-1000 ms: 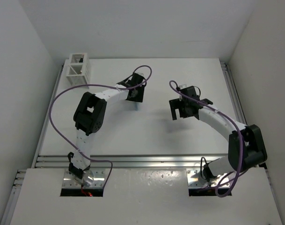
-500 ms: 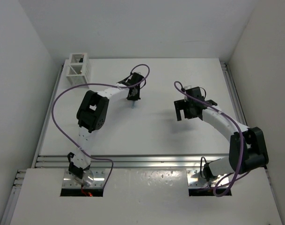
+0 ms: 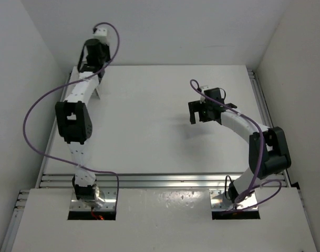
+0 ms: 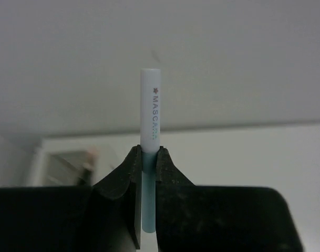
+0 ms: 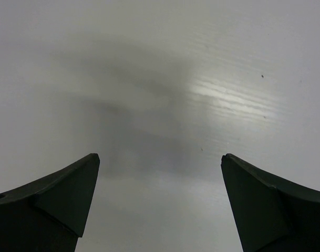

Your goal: Organize the makeup

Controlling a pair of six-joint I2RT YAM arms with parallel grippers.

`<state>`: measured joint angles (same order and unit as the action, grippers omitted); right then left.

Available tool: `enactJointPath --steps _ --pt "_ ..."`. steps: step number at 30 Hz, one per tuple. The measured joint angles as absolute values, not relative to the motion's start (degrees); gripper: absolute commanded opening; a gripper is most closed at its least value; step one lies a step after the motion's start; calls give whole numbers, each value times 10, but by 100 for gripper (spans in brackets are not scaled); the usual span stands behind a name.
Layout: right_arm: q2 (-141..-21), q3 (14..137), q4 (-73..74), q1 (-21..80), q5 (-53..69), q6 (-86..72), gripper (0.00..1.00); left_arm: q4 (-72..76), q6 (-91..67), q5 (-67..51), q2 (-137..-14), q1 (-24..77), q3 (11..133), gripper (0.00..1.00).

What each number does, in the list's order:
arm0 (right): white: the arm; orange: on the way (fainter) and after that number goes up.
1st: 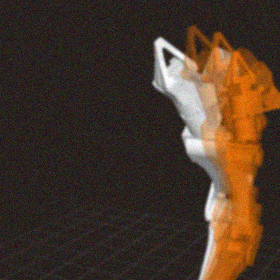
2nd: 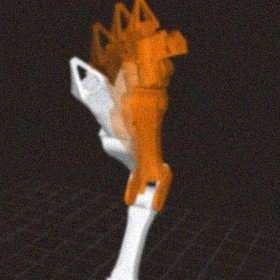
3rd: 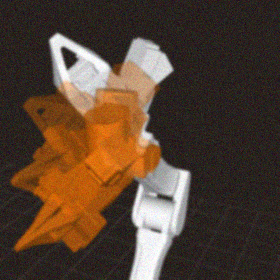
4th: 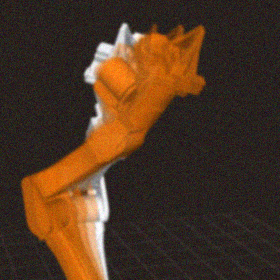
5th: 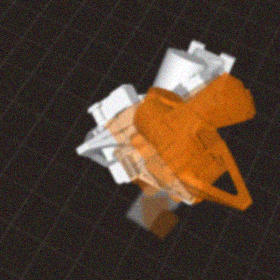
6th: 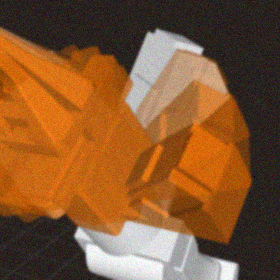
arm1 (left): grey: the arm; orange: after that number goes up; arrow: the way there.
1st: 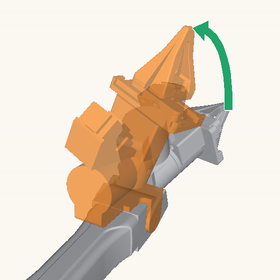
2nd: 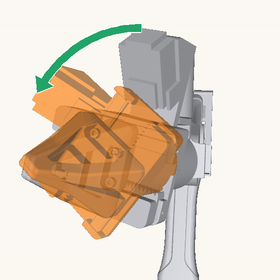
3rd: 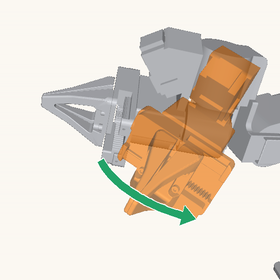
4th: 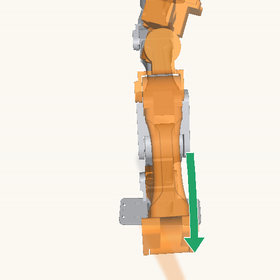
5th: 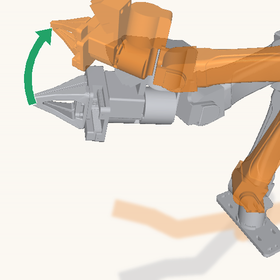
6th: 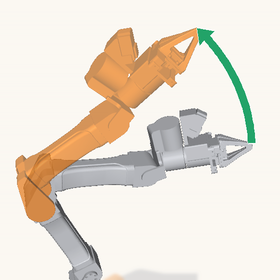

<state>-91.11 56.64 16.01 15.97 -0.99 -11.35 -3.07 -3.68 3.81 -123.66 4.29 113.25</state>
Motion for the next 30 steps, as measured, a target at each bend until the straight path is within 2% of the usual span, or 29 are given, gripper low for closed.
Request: enactJointPath --steps 4,10,18,28,30 --pt "-961 626 150 168 10 -118 100 137 13 -17 -1221 -45 1128 0" --pt "-1018 705 122 190 21 -107 100 243 3 -88 -1276 -121 1184 0" --pt "-1075 761 136 198 22 -107 100 268 -36 -137 -1336 -129 1155 0" --pt "-1077 769 157 200 14 -104 100 290 -54 -157 -1385 -133 1145 0" --pt "-1075 766 159 201 12 -104 100 289 -51 -158 -1397 -134 1144 5"
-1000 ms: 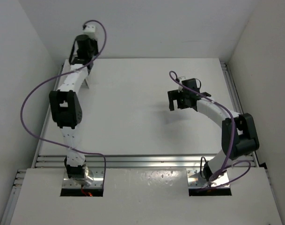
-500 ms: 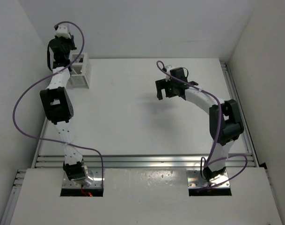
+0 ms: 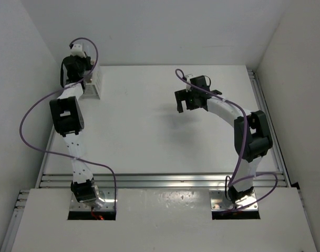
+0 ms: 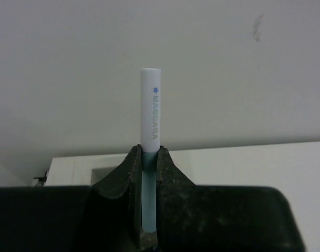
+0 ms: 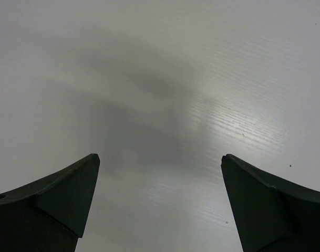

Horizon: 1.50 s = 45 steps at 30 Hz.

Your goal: Organize the makeup

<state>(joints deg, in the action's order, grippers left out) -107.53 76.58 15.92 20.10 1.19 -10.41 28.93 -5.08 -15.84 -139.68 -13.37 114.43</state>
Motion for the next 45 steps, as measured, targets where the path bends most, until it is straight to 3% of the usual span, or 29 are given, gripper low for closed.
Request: enactJointPath --steps 5,8,13,23,32,39,45 --pt "-1063 750 164 206 0 -103 100 291 -43 -162 -1405 -136 1127 28" --pt "-1055 747 168 209 -7 -102 100 295 -38 -164 -1405 -139 1126 52" --pt "-1034 743 170 216 -18 -99 100 301 -41 -174 -1405 -147 1126 60" --pt "-975 702 177 222 -50 -101 100 231 -25 -161 -1350 -164 1126 62" --pt "-893 649 311 105 -113 -166 100 -5 -18 -37 -1137 -171 1101 62" --pt "-810 542 421 29 -164 -216 100 -140 -82 9 -983 -246 896 62" --pt "-831 568 460 21 -165 -217 100 -231 -125 4 -944 -250 719 58"
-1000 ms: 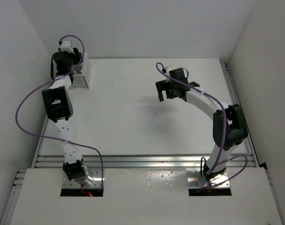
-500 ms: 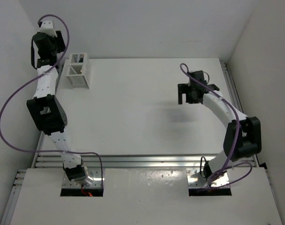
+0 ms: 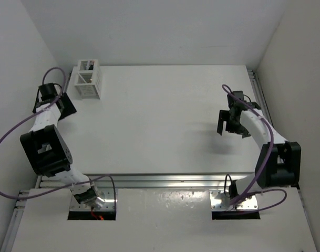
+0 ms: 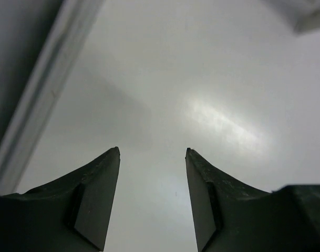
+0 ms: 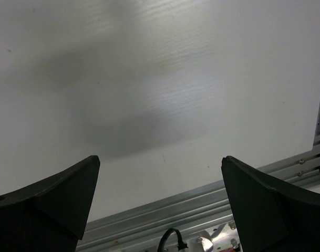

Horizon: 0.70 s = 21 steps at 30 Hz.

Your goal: Organize the makeup

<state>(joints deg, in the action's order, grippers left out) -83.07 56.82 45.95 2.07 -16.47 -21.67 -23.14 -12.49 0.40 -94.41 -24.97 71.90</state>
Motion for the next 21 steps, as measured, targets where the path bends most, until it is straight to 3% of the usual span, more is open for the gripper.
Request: enactJointPath --steps 6,21 --pt "-891 633 470 21 -152 -217 100 -276 -153 -6 -868 -234 617 58" --pt "-815 532 448 24 -107 -212 100 -260 -171 -7 -839 -226 595 58"
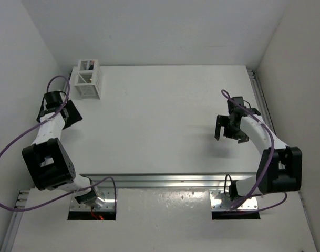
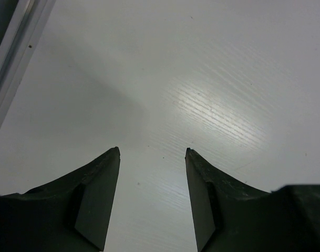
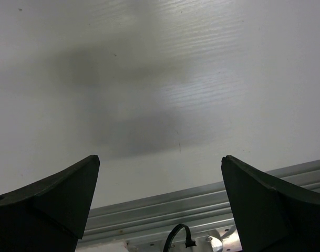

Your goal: Organize the makeup

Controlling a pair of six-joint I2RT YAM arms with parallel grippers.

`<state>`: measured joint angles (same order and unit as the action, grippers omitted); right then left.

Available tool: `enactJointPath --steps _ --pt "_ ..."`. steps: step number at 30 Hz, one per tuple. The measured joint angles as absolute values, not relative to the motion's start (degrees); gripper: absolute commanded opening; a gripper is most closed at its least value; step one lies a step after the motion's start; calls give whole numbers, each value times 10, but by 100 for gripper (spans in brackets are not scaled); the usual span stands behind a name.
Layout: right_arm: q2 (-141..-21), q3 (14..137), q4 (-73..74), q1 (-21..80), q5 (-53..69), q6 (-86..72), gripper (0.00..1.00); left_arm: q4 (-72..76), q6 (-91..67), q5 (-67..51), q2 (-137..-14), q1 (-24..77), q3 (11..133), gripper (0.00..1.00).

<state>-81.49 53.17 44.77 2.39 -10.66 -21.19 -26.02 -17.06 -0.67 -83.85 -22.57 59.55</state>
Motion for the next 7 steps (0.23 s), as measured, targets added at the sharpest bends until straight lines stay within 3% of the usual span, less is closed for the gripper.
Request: enactJointPath --steps 7 --pt "-785 494 425 24 -97 -205 100 -259 -173 -14 -839 -222 595 58"
